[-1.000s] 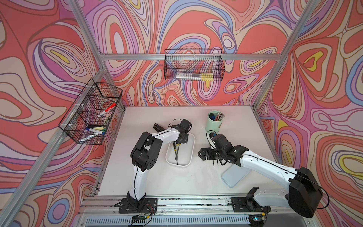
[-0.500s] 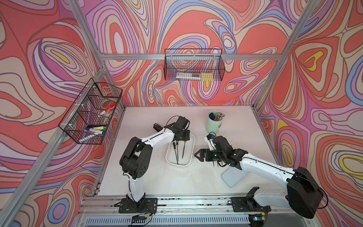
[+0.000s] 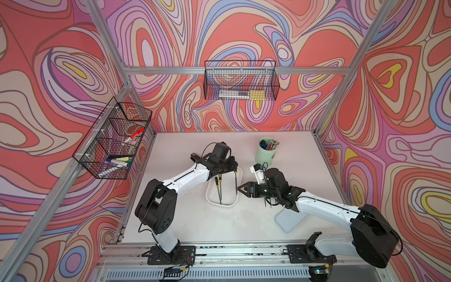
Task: Take the file tool out of the storage box
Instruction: Pick up the file tool from the storage box.
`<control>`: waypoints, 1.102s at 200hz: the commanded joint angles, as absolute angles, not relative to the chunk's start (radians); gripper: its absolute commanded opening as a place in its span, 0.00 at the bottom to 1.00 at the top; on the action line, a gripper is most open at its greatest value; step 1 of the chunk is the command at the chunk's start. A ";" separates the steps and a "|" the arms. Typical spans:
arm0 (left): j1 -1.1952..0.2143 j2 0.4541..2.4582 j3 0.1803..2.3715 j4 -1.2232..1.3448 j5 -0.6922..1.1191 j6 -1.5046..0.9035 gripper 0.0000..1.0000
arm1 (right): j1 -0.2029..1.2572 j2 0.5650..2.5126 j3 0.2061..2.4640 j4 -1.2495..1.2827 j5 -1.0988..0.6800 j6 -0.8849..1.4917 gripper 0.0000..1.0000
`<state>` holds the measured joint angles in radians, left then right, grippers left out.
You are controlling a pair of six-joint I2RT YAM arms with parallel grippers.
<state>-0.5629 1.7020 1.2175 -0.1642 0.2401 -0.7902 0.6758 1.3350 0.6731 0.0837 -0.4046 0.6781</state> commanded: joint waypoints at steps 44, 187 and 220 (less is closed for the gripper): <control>-0.559 1.685 1.218 -0.115 0.314 -0.838 0.10 | 0.681 1.395 0.695 0.141 -0.430 0.672 0.36; -0.559 1.689 1.190 -0.054 0.375 -0.857 0.28 | 0.681 1.384 0.709 0.084 -0.377 0.649 0.00; -0.545 1.701 1.225 -0.106 0.406 -0.789 0.76 | 0.681 1.341 0.742 -0.080 -0.282 0.635 0.00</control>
<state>-0.5564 1.7020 1.1980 -0.0822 0.3584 -0.8352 0.6754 1.3899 0.7040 0.0410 -0.3626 0.6632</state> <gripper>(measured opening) 0.514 0.047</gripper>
